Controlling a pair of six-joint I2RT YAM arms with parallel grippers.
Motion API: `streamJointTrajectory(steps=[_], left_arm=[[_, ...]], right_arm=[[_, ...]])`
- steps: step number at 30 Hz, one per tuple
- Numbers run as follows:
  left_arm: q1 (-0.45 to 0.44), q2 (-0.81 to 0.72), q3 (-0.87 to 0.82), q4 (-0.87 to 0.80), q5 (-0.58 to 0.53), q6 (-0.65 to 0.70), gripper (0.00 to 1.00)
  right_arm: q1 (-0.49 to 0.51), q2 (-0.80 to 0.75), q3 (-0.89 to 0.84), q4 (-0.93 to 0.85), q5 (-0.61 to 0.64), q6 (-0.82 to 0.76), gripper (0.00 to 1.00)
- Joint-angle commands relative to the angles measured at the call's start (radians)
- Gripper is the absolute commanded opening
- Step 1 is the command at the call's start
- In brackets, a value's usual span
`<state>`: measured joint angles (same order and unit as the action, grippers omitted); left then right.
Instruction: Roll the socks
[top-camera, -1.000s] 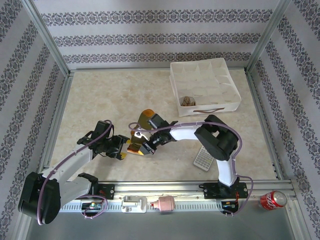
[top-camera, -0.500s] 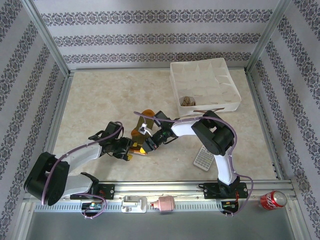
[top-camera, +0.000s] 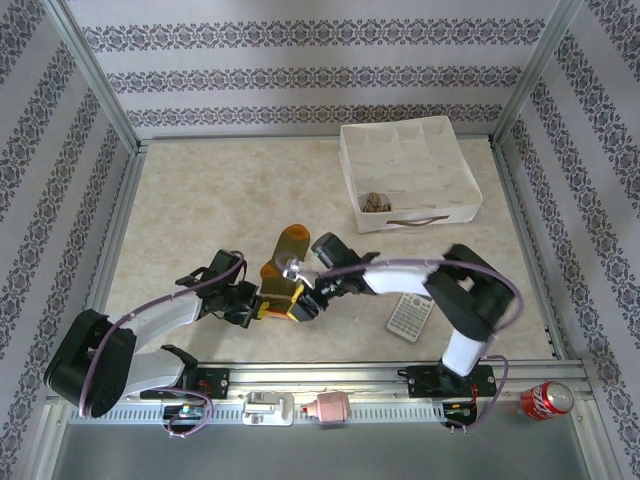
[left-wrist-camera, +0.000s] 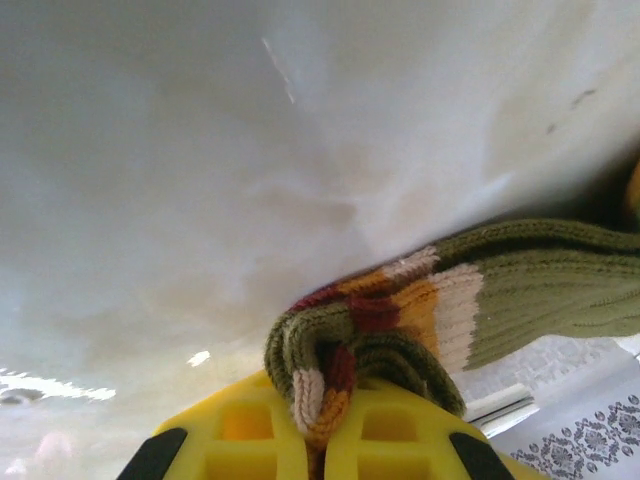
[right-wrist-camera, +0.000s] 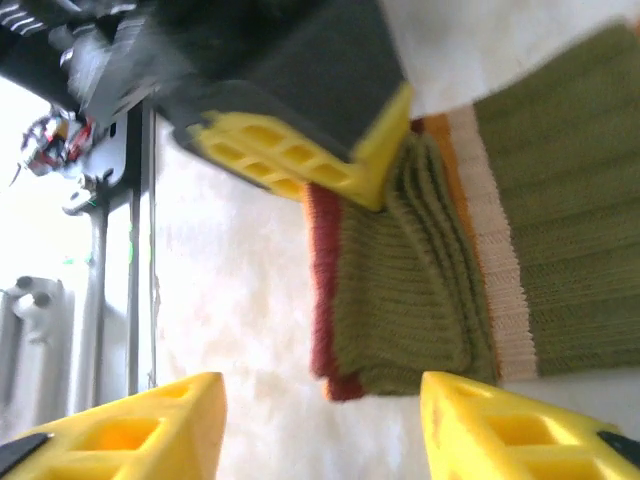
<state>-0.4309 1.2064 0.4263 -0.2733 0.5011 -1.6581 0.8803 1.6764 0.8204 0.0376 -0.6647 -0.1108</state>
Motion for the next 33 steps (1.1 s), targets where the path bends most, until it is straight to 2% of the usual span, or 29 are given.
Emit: streamJointTrajectory(steps=[1,7,11,20,26,31,33], left_arm=[[0.000,-0.009,-0.031,-0.167,-0.001,-0.022,0.00],[0.009,-0.015,-0.022,-0.195,0.010,-0.009,0.00],[0.011,-0.005,-0.012,-0.198,0.011,-0.001,0.00],[0.021,-0.001,-0.008,-0.186,0.007,0.000,0.00],[0.024,-0.002,-0.011,-0.178,0.006,-0.001,0.00],[0.027,-0.004,-0.009,-0.179,0.009,0.003,0.00],[0.028,-0.020,-0.005,-0.187,0.002,0.002,0.00]], right_arm=[[0.101,-0.077,-0.047,0.054,0.300,-0.241,0.59],[0.250,-0.020,-0.020,0.089,0.614,-0.358,0.60],[0.269,0.033,0.035,0.090,0.665,-0.377,0.59],[0.286,0.088,0.078,0.056,0.609,-0.337,0.37],[0.292,0.112,0.083,0.049,0.602,-0.310,0.30],[0.274,0.113,0.094,0.049,0.586,-0.254,0.03],[0.242,0.103,0.091,0.047,0.535,-0.198,0.00]])
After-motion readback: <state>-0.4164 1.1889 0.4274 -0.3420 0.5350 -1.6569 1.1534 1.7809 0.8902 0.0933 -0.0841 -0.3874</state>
